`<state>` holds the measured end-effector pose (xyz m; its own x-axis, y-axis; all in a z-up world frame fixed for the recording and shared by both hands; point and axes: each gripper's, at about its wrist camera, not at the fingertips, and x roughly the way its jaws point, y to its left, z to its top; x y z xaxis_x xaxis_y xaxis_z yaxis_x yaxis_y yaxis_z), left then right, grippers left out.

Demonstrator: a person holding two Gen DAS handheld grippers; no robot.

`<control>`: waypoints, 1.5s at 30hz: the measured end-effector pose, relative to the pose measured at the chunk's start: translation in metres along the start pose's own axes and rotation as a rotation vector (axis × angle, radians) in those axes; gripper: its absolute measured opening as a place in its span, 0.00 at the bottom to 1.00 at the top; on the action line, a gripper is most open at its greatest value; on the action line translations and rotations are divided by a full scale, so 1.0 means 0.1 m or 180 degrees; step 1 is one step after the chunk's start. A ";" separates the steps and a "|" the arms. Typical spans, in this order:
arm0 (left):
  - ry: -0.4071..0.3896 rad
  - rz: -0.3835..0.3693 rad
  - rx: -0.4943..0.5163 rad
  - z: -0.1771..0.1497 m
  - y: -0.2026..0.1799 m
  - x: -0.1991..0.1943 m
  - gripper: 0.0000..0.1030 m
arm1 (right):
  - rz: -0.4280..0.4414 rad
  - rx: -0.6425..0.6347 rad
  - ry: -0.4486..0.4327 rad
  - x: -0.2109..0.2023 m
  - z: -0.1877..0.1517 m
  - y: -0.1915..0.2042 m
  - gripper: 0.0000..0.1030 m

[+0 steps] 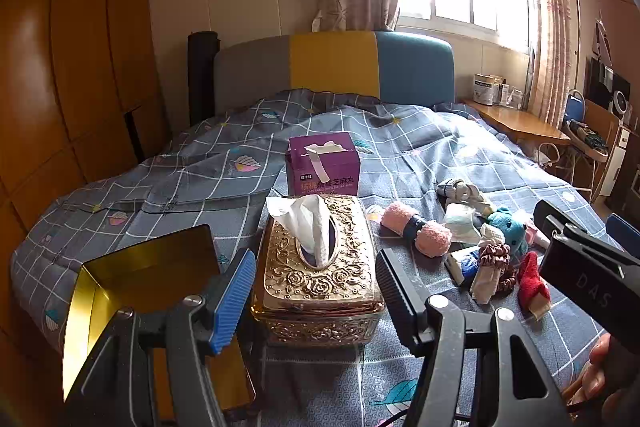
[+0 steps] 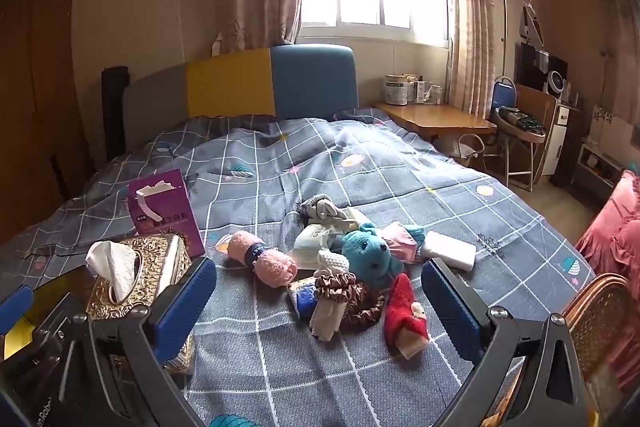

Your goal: Organize soft objects

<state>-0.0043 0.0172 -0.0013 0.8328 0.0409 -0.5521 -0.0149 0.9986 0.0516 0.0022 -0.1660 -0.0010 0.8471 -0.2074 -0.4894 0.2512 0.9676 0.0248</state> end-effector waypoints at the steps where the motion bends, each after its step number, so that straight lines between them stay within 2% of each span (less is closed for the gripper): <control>1: 0.0005 0.0000 0.0001 0.00 0.00 0.01 0.61 | 0.0000 -0.0004 0.0002 0.00 -0.01 0.00 1.00; 45: 0.0058 0.0013 0.0019 -0.03 0.04 0.00 0.61 | 0.0014 -0.0002 0.0053 0.05 -0.05 0.02 1.00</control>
<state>-0.0062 0.0212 -0.0030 0.8225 0.0457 -0.5669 -0.0150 0.9982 0.0587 0.0047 -0.1642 -0.0083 0.8403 -0.2006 -0.5036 0.2471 0.9686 0.0265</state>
